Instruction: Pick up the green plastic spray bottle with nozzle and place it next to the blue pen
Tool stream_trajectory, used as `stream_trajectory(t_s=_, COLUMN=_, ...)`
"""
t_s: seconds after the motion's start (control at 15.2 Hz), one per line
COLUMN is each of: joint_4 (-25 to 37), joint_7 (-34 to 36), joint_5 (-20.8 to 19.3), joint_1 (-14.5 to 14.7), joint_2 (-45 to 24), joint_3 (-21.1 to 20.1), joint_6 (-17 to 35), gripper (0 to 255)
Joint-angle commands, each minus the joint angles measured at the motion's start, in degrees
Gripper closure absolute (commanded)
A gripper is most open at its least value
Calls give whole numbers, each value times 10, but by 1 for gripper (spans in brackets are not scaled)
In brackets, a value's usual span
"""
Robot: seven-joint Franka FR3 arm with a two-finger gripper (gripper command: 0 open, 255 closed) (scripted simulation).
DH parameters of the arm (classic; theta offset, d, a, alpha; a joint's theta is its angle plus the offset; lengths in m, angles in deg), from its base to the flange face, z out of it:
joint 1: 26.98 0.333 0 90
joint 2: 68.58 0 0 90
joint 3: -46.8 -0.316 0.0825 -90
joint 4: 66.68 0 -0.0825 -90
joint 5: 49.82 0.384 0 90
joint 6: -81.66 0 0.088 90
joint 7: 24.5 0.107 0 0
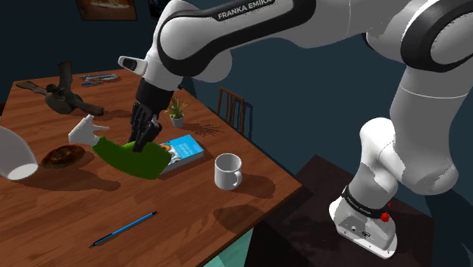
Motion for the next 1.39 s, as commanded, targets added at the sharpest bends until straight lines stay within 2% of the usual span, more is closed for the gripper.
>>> stream_trajectory(t_s=0.0, joint_4=12, joint_7=18, joint_5=-2, joint_1=13, joint_2=-20, joint_3=-8, joint_6=16, gripper=255)
stream_trajectory(t_s=0.53, joint_4=107, joint_7=100, joint_5=-25, joint_1=68, joint_2=-124, joint_3=-27, joint_6=55, gripper=255)
stream_trajectory(t_s=0.99, joint_4=241, joint_7=178, joint_5=-53, joint_1=117, joint_2=-239, joint_3=-28, joint_6=56, gripper=255)
stream_trajectory(t_s=1.32, joint_4=227, joint_7=164, joint_5=-44, joint_1=114, joint_2=-254, joint_3=-34, joint_6=83, gripper=255)
